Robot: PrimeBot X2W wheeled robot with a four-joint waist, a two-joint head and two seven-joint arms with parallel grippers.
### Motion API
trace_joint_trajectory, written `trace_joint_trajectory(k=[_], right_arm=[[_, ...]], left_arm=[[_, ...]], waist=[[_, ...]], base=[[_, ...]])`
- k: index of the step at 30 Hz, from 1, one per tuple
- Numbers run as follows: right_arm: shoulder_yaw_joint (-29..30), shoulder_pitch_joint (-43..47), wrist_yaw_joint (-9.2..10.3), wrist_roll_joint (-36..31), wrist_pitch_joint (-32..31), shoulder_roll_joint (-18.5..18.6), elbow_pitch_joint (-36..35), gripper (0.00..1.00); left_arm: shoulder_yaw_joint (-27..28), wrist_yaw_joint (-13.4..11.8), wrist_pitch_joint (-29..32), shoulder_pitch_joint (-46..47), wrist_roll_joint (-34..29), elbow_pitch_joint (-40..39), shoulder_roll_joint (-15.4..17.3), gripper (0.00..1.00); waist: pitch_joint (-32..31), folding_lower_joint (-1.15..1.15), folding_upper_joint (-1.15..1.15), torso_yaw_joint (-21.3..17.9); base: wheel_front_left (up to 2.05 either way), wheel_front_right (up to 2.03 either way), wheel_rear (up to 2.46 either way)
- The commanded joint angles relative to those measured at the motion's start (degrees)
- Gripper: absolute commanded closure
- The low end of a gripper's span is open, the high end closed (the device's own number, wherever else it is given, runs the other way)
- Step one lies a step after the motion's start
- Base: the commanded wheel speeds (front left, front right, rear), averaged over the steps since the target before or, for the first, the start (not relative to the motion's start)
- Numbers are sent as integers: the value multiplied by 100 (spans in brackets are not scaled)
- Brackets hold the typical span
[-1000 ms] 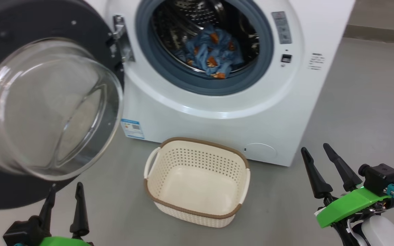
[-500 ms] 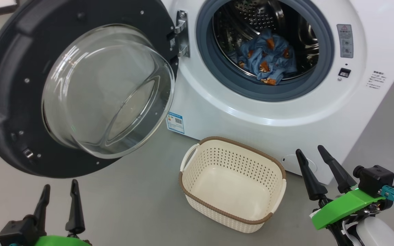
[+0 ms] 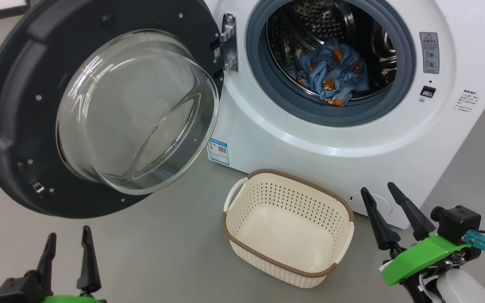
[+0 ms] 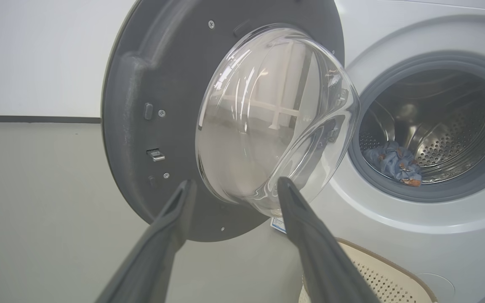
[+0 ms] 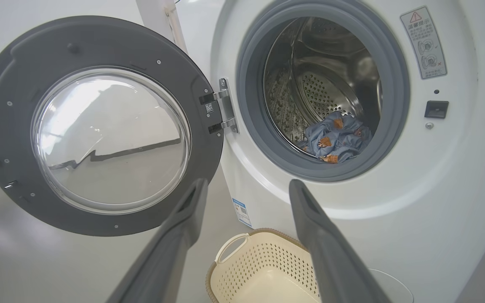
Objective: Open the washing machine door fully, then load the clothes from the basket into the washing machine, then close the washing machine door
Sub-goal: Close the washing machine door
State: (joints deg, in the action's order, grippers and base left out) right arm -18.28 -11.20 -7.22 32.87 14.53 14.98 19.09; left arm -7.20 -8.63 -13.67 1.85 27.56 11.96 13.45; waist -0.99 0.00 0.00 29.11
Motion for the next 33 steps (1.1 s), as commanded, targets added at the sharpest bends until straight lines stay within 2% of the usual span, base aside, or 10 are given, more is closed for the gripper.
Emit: trace_joint_trajectory(k=[1, 17, 18, 19, 20, 22, 28, 33], right_arm=[[-86, -136, -26, 90, 47, 115, -114, 0], [-42, -59, -26, 89, 47, 156, -155, 0], [-42, -52, -26, 87, 47, 159, -158, 0], [-44, -47, -26, 86, 47, 163, -160, 0], [-47, -43, -26, 86, 47, 167, -161, 0], [-56, -39, -26, 91, 47, 180, -160, 0], [-92, -48, -26, 116, 47, 233, -154, 0], [-119, -51, -26, 129, 47, 236, -143, 0]], left_arm=[[215, -32, -64, 102, -52, -165, 153, 0], [158, -22, -43, 179, 1, -150, 191, 0], [152, -24, -32, 188, 3, -175, 196, 3], [151, -19, -23, 199, 11, -197, 203, 25], [152, -10, -19, 212, 21, -223, 212, 58], [161, 5, -11, 250, 30, -275, 249, 100], [274, 22, 122, 512, 52, -617, 484, 100], [676, 51, 348, 940, 270, -1250, 867, 100]], waist=[[-4, 0, 0, -7], [26, 0, 0, -35], [29, 0, 0, -40], [34, 0, 0, -46], [39, 0, 0, -53], [45, 0, 0, -69], [55, 0, 0, -136], [4, 0, 0, -264]], base=[[0, 0, 0], [0, 0, 0], [0, 0, 0], [0, 0, 0], [0, 0, 0], [0, 0, 0], [0, 0, 0], [0, 0, 0]])
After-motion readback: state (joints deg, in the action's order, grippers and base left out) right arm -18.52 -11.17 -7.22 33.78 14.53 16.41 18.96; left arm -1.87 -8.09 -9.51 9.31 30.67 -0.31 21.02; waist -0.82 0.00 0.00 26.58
